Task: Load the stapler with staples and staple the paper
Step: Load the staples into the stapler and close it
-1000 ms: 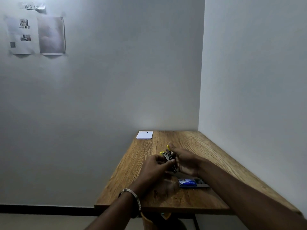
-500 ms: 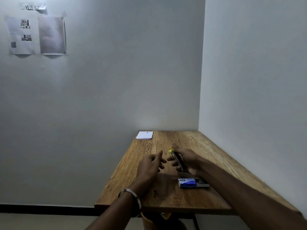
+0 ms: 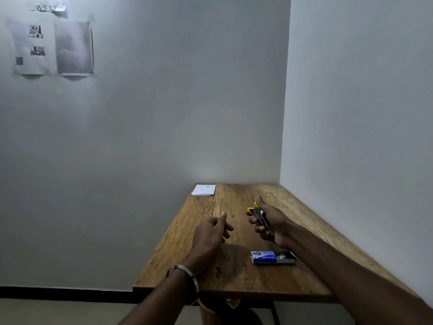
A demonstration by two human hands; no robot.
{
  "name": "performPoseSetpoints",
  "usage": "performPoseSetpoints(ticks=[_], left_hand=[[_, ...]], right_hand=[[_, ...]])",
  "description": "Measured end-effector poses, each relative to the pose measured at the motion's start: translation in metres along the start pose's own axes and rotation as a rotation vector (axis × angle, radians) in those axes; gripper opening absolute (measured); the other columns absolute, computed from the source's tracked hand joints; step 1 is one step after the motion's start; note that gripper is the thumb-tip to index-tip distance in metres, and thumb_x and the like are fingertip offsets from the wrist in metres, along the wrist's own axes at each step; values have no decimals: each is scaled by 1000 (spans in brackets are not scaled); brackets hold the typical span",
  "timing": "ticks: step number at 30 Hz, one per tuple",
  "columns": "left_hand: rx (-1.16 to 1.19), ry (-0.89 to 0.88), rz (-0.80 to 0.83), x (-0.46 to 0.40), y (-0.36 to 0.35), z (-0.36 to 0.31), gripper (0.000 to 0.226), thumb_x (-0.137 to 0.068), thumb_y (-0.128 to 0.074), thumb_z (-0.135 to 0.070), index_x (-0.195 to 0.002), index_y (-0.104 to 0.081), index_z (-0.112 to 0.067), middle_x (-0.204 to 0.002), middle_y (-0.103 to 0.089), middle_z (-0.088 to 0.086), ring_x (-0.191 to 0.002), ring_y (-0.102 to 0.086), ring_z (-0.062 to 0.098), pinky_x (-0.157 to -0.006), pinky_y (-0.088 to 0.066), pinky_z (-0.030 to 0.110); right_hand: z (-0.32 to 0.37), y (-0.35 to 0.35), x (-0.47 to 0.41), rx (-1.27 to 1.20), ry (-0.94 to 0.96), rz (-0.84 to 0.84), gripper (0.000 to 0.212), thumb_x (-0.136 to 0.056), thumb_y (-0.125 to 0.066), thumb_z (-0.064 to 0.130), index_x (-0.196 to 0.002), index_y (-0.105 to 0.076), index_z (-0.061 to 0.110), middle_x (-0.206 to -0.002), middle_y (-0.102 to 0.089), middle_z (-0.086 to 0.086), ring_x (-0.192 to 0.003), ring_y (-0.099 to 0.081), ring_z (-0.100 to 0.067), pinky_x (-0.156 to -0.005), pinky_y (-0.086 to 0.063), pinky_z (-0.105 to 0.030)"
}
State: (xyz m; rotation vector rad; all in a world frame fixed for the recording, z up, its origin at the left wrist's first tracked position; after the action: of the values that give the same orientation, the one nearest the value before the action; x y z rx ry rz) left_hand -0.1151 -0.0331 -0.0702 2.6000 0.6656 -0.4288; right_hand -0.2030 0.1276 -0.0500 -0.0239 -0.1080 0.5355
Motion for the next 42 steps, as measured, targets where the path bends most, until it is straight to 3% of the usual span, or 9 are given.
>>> performPoseSetpoints(ticks=[15, 17, 21, 25, 27, 29, 32, 37, 42], left_hand=[[-66, 9, 14, -4, -2, 4, 42, -99, -44, -45, -75, -71, -23, -69, -69, -5, -64, -64, 8, -58, -47, 24], [-74, 10, 16, -5, -2, 5, 41, -99, -46, -44, -74, -71, -23, -69, -69, -5, -63, -64, 8, -59, -49, 24], [-76, 12, 13, -5, -2, 6, 41, -99, -46, -44, -74, -71, -23, -68, -69, -5, -62, -63, 6, -58, -47, 23], [-69, 22, 13, -4, -3, 5, 42, -99, -45, -43, -76, -72, -22, -70, -69, -4, -64, -63, 8, -59, -47, 23], [-67, 25, 15, -4, -3, 4, 42, -99, -45, -43, -76, -72, -21, -70, -69, -4, -64, -63, 8, -59, -47, 23], [-66, 24, 15, -4, -3, 3, 42, -99, -44, -43, -77, -72, -20, -71, -69, -4, -64, -63, 8, -59, -46, 22], [-70, 22, 19, -4, -3, 2, 42, -100, -44, -43, -77, -72, -20, -71, -69, -4, -64, -63, 7, -58, -46, 22], [-67, 19, 19, -3, -3, 3, 43, -100, -43, -43, -76, -71, -21, -70, -69, -3, -65, -64, 8, -60, -47, 24], [-65, 33, 21, -3, -3, 3, 43, -99, -44, -44, -76, -71, -22, -71, -69, -4, -66, -64, 8, -59, -47, 23]], right_hand=[[-5, 8, 2, -33, 27, -61, 61, -96, -38, 64, -104, -61, 9, -56, -53, 6, -38, -37, -6, -33, -25, -17], [-5, 9, 2, -107, 39, -37, 71, -94, -32, 70, -111, -60, 6, -57, -53, 5, -40, -38, -5, -34, -26, -17], [0, 10, 1, -303, 75, 110, 114, -73, -12, 93, -123, -58, 1, -66, -53, -1, -47, -40, -8, -37, -28, -19], [7, 11, 3, -300, 114, 164, 112, -72, -14, 94, -119, -57, 2, -72, -54, -3, -51, -42, -10, -40, -30, -20], [9, 12, 4, -204, 127, 117, 86, -85, -27, 83, -110, -57, 6, -76, -53, -3, -53, -44, -10, -41, -32, -21], [8, 14, 5, -31, 119, 40, 49, -93, -49, 58, -100, -56, 9, -83, -52, -5, -56, -46, -10, -44, -35, -21], [9, 16, 8, 357, 161, -46, 23, -96, -56, 30, -99, -58, 7, -90, -57, -8, -64, -52, -13, -49, -42, -22], [9, 9, 12, 1166, 437, -116, 17, -89, -70, 25, -102, -63, 15, -97, -61, 0, -87, -56, -13, -66, -42, -22], [4, 14, 11, 1227, 429, -204, 37, -81, -79, 30, -114, -69, 14, -109, -68, -2, -95, -60, -13, -81, -50, -28]])
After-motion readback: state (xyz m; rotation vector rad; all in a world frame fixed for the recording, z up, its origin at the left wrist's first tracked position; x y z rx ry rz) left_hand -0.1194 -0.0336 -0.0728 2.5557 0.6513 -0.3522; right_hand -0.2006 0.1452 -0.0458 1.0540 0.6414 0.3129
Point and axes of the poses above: each hand's wrist, its own x-axis away from the middle knuckle, its own y-axis out of the back of the hand, z = x × y, the point moved 4 cm from there along -x, towards the middle knuckle
